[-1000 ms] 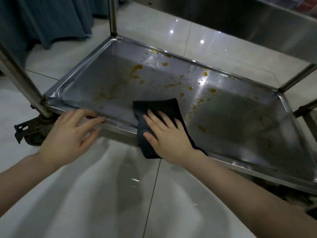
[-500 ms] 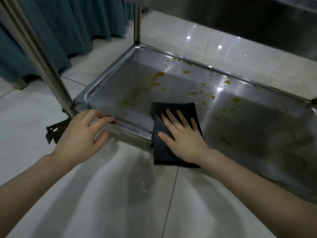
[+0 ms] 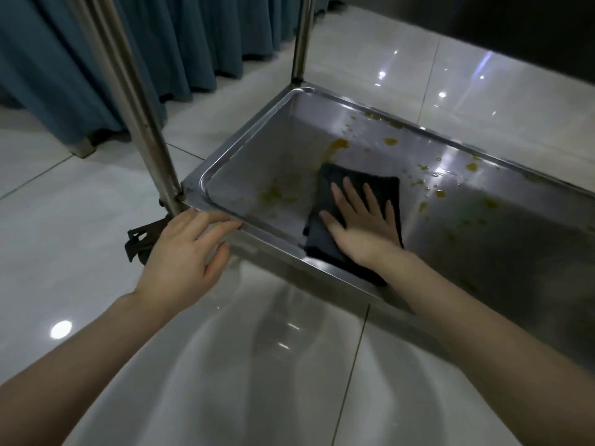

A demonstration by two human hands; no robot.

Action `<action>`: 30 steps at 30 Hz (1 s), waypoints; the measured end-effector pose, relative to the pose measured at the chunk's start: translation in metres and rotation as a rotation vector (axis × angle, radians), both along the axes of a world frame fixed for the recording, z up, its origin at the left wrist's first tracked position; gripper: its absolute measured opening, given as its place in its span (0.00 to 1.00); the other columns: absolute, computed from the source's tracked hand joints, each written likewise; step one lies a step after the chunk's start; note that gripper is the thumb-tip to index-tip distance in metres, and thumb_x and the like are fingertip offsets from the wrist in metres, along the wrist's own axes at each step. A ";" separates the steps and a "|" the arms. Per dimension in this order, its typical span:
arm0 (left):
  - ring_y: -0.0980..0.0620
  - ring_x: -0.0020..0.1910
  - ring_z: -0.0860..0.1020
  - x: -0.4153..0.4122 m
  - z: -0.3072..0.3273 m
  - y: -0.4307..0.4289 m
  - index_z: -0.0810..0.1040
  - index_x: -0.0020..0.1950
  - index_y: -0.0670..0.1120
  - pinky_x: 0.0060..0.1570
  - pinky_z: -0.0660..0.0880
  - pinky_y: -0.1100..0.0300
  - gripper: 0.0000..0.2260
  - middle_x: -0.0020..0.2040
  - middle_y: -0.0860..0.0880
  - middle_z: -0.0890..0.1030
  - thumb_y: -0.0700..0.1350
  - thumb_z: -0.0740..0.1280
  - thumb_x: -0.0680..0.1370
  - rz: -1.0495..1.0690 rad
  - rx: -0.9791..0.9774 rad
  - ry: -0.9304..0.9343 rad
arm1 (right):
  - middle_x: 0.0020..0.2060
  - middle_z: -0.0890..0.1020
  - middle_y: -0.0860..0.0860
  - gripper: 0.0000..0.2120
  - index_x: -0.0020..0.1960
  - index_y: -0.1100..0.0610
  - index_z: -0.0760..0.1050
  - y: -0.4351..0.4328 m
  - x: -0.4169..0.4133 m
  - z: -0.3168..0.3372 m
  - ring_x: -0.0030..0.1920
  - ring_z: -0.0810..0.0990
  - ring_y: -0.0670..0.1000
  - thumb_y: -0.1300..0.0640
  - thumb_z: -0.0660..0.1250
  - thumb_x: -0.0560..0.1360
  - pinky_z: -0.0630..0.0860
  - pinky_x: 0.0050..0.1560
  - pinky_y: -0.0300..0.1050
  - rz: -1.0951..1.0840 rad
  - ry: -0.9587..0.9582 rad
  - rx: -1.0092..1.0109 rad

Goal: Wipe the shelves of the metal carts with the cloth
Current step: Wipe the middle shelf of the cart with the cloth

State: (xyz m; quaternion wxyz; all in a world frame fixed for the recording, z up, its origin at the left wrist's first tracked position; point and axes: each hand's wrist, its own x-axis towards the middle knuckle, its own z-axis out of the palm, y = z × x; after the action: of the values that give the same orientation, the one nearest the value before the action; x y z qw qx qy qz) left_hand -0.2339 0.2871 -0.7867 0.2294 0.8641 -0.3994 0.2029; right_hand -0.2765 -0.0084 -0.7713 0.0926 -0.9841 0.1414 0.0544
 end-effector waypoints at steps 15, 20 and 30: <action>0.43 0.58 0.78 0.007 -0.006 0.014 0.80 0.61 0.42 0.58 0.71 0.49 0.14 0.60 0.46 0.79 0.39 0.62 0.78 0.077 -0.070 0.054 | 0.79 0.42 0.42 0.32 0.79 0.41 0.43 0.031 0.064 0.003 0.78 0.38 0.52 0.32 0.42 0.79 0.38 0.75 0.63 -0.086 -0.014 0.027; 0.46 0.61 0.77 0.007 -0.004 0.020 0.80 0.62 0.44 0.59 0.70 0.49 0.15 0.61 0.47 0.79 0.40 0.60 0.78 0.040 -0.098 0.099 | 0.77 0.41 0.36 0.33 0.77 0.36 0.38 0.066 -0.026 0.000 0.78 0.40 0.48 0.27 0.33 0.74 0.41 0.74 0.60 0.231 -0.087 -0.010; 0.51 0.62 0.75 0.009 -0.001 0.020 0.80 0.62 0.44 0.61 0.66 0.58 0.16 0.61 0.50 0.79 0.41 0.59 0.77 0.052 -0.135 0.184 | 0.79 0.42 0.44 0.33 0.80 0.43 0.42 0.056 0.105 0.003 0.78 0.39 0.53 0.31 0.42 0.79 0.36 0.74 0.64 -0.061 -0.032 0.047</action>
State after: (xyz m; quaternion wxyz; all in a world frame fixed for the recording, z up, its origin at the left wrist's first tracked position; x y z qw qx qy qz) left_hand -0.2254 0.3072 -0.7873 0.3174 0.8717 -0.3396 0.1553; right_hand -0.1712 0.0477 -0.7683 0.1195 -0.9777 0.1685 0.0390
